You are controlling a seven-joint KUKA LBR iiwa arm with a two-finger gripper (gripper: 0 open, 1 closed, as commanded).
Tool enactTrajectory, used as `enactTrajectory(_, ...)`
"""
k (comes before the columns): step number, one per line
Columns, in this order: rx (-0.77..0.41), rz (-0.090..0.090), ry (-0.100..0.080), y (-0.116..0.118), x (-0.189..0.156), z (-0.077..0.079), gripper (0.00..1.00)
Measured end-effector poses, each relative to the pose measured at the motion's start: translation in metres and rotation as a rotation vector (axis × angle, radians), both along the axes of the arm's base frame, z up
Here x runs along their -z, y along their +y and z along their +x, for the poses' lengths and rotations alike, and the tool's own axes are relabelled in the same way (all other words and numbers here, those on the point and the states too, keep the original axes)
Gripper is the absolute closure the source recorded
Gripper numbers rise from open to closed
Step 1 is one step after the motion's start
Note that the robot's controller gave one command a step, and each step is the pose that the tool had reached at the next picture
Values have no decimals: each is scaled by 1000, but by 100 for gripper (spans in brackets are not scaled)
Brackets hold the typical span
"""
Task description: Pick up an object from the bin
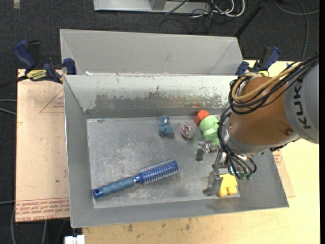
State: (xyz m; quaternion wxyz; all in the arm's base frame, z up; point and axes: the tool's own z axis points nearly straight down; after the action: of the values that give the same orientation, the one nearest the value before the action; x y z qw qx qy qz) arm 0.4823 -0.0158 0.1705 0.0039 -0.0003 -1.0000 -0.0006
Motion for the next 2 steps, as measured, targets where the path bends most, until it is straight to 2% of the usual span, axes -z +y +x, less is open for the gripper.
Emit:
enactTrajectory(1,-34,-2,-6,-128,103,16,0)
enactTrajectory(2,-58,-1,-11,-120,69,8,0)
